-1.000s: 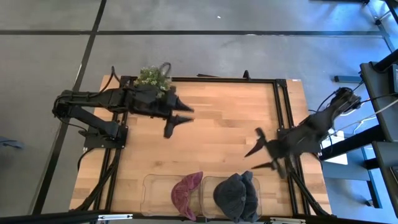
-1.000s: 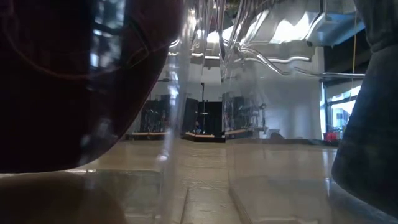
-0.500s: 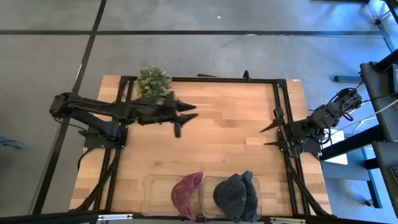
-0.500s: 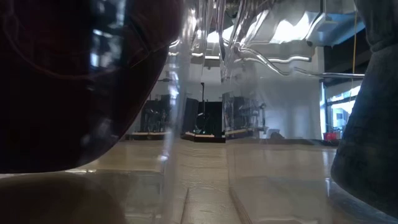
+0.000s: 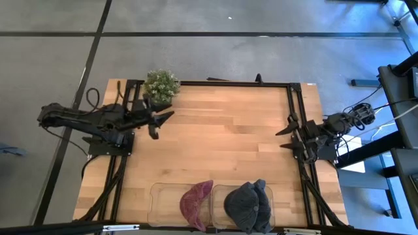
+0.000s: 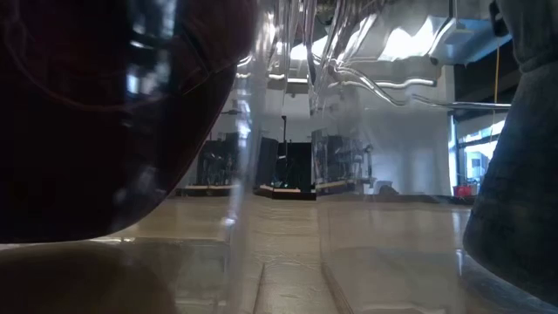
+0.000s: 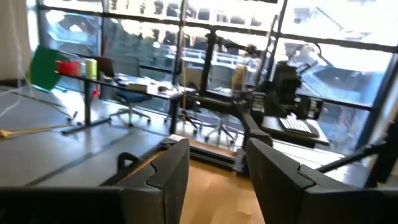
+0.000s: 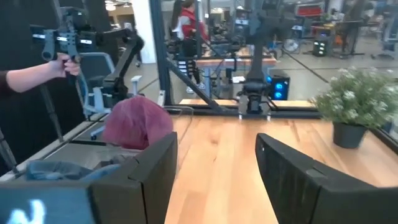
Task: Pick & Place hat
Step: Return to Home Position
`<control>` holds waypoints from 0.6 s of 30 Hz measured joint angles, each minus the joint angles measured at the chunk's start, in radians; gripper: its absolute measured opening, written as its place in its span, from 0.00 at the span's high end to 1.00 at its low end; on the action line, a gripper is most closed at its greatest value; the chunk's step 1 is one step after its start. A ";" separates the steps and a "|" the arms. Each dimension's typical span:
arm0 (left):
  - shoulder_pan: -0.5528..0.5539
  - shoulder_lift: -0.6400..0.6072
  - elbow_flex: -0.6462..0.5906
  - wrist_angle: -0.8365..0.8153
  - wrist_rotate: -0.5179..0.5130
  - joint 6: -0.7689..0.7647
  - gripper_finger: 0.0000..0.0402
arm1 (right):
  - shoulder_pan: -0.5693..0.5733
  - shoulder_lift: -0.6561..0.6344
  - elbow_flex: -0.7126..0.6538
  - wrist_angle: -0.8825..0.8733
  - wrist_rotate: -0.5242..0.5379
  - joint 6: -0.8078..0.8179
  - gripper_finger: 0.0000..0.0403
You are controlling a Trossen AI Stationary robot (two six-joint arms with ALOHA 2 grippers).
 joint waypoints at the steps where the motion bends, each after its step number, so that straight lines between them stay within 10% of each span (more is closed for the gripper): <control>1: 0.004 -0.023 -0.014 -0.001 0.000 0.006 0.61 | -0.010 -0.002 -0.005 0.000 0.001 0.003 0.46; 18: 0.004 -0.377 -0.230 -0.059 0.042 0.044 0.61 | -0.277 -0.002 -0.113 0.155 -0.123 0.002 0.46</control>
